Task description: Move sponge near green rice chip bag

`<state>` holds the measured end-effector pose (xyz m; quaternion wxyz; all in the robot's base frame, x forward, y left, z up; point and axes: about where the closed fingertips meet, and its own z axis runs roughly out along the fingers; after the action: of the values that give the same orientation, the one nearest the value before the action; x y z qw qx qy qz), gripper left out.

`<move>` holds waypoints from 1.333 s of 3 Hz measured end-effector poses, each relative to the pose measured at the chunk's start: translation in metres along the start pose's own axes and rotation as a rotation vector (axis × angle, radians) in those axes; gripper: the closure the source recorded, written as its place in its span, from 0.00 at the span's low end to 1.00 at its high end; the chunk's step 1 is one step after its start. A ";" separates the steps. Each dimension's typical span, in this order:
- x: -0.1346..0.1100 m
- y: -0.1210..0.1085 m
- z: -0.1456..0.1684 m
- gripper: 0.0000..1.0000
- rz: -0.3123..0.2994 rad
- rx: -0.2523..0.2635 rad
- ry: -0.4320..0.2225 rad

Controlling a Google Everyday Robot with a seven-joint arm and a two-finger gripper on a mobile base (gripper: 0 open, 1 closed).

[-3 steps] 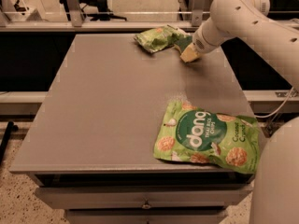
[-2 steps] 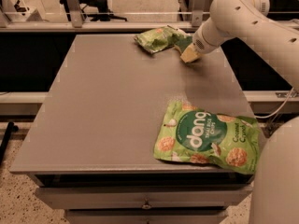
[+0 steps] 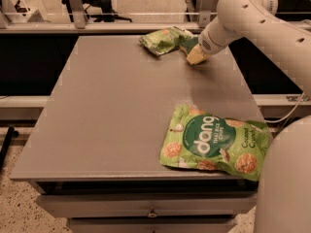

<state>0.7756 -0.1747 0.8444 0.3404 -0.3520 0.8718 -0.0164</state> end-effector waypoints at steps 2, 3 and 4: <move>0.000 0.000 0.000 0.00 0.000 0.000 0.000; -0.015 0.006 -0.011 0.00 -0.003 -0.039 -0.042; -0.032 0.011 -0.048 0.00 -0.005 -0.085 -0.161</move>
Offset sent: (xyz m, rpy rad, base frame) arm 0.0163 0.0504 0.0139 0.0445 0.0300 0.1168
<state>0.7567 -0.1561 0.8965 0.3940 -0.3685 0.8406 0.0481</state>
